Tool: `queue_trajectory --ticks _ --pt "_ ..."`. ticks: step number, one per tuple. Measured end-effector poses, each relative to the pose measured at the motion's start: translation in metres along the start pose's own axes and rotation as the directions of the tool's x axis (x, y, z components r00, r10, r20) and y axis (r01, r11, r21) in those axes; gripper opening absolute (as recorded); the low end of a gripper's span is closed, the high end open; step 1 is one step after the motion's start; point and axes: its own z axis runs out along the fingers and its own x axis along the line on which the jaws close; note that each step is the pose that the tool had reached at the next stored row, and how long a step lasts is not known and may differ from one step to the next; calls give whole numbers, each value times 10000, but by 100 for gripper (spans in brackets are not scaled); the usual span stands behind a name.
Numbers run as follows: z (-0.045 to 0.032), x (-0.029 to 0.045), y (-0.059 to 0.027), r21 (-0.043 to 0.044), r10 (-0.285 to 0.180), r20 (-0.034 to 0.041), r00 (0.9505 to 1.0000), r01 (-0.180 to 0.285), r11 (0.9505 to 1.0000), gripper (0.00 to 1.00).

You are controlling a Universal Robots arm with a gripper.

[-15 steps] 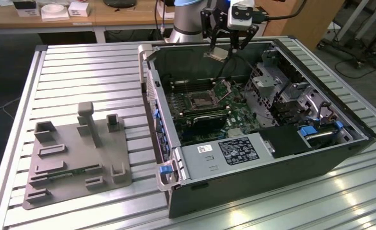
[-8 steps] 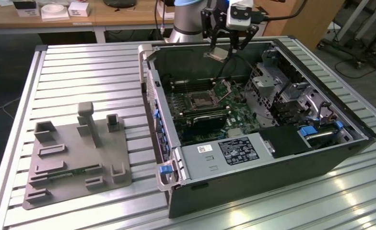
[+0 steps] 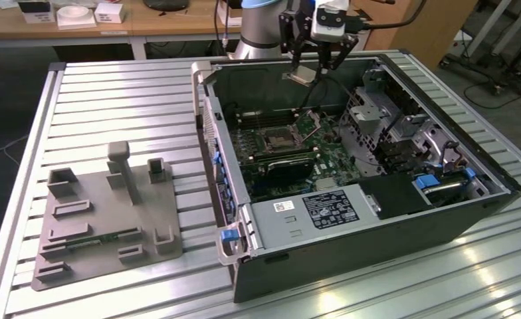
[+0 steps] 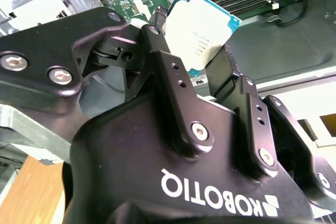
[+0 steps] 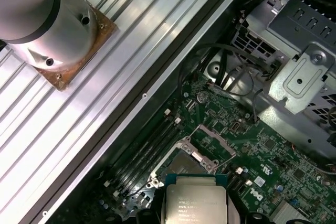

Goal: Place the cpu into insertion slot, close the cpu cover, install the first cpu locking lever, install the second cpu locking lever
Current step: 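Place the cpu into insertion slot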

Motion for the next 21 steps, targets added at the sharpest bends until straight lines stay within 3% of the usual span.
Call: queue_trajectory --ticks 21 --pt "0 0 0 -5 239 22 9997 -239 9997 54"
